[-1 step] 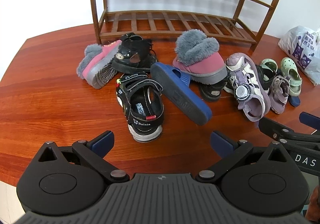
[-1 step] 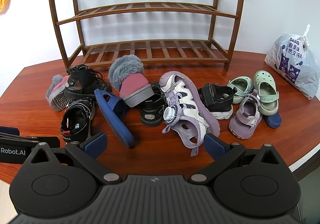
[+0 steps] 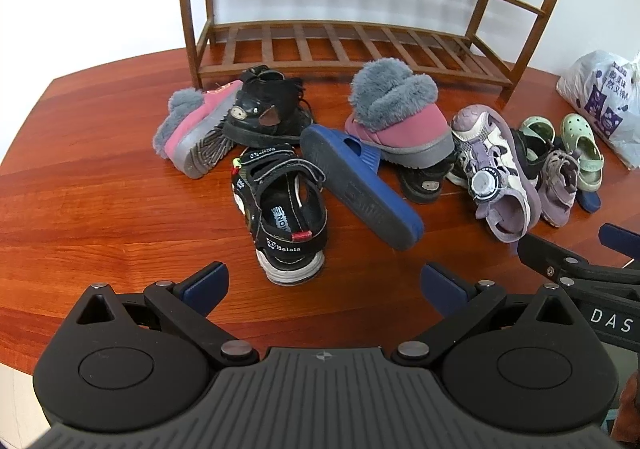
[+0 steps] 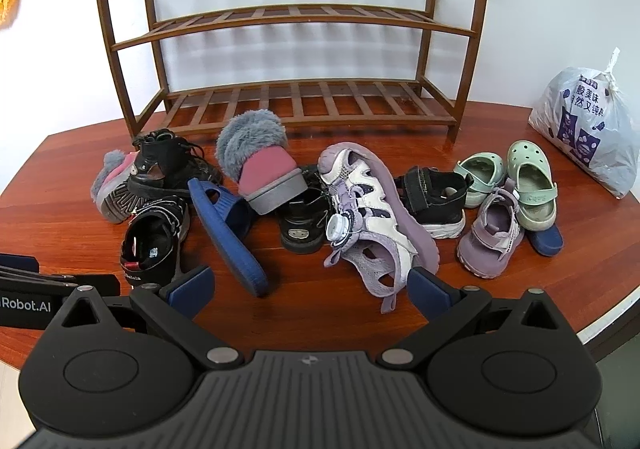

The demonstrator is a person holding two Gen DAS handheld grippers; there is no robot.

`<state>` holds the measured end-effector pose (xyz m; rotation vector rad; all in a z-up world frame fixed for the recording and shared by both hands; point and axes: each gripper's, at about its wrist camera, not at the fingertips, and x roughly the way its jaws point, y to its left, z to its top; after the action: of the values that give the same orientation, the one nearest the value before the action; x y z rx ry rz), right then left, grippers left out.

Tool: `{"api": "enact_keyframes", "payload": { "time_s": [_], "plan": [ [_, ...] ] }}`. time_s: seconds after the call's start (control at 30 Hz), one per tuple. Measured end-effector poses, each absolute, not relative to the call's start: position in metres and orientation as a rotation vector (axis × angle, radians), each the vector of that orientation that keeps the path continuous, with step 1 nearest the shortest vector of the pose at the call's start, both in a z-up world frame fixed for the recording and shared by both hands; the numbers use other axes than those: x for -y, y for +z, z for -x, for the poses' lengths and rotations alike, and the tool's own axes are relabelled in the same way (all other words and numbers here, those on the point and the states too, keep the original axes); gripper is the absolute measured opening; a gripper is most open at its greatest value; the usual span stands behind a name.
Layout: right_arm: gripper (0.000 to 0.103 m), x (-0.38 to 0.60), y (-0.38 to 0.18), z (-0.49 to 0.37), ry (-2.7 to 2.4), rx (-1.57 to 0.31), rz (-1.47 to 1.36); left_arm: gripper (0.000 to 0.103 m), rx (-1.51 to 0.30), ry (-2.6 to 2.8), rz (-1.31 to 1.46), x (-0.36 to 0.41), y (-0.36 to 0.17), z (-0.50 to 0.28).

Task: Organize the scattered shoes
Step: 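Move the left tool toward the black Balala sandal in the pile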

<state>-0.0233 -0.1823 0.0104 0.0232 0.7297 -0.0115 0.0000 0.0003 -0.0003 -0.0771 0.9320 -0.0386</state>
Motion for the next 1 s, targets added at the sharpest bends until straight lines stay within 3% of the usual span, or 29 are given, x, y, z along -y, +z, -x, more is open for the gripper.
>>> {"api": "enact_keyframes", "payload": {
  "time_s": [1.0],
  "plan": [
    [0.103,0.177,0.005,0.018,-0.006,-0.746,-0.012,0.103,-0.970,-0.024,0.090,-0.007,-0.009,-0.006]
  ]
}}
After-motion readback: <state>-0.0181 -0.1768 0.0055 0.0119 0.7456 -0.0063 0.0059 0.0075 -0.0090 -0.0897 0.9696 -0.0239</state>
